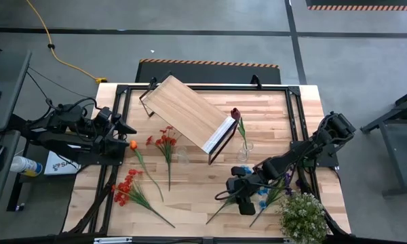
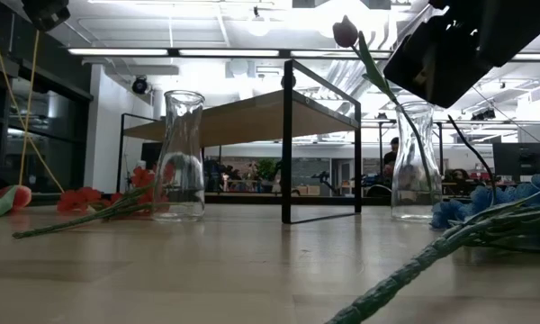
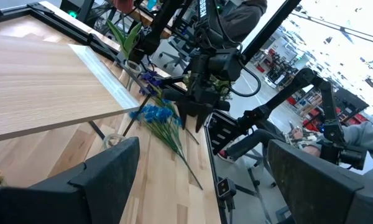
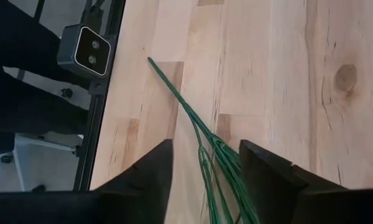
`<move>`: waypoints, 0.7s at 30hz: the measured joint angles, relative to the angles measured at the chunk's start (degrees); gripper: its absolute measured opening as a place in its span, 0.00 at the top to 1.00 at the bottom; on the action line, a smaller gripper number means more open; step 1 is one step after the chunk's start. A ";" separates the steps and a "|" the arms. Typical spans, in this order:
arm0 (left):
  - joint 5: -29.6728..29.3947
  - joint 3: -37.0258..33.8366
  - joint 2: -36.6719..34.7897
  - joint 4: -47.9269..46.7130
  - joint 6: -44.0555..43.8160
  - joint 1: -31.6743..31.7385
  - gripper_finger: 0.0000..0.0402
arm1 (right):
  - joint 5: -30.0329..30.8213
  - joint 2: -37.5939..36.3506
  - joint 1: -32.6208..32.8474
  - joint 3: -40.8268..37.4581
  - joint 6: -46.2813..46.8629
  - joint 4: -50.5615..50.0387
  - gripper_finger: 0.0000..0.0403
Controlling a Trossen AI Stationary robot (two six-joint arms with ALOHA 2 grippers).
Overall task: Pick and place flowers into a vace then onto a shelf
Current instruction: Put the blue flowers into the right transparent flower vase
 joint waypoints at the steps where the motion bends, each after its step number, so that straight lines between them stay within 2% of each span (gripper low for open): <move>1: 0.00 0.00 0.00 0.00 0.00 0.02 0.04 | 0.00 0.00 0.01 0.00 0.18 0.01 0.51; 5: 0.00 0.00 0.00 0.00 0.00 0.01 0.04 | -0.17 0.00 0.02 0.00 3.18 0.00 0.46; 8: 0.00 0.00 0.01 0.00 0.00 0.02 0.04 | -2.60 0.00 0.02 0.00 5.04 0.12 0.45; 21: 0.00 0.00 -0.01 0.02 -0.02 0.02 0.04 | -1.70 0.00 -0.71 0.00 -10.64 -0.42 0.45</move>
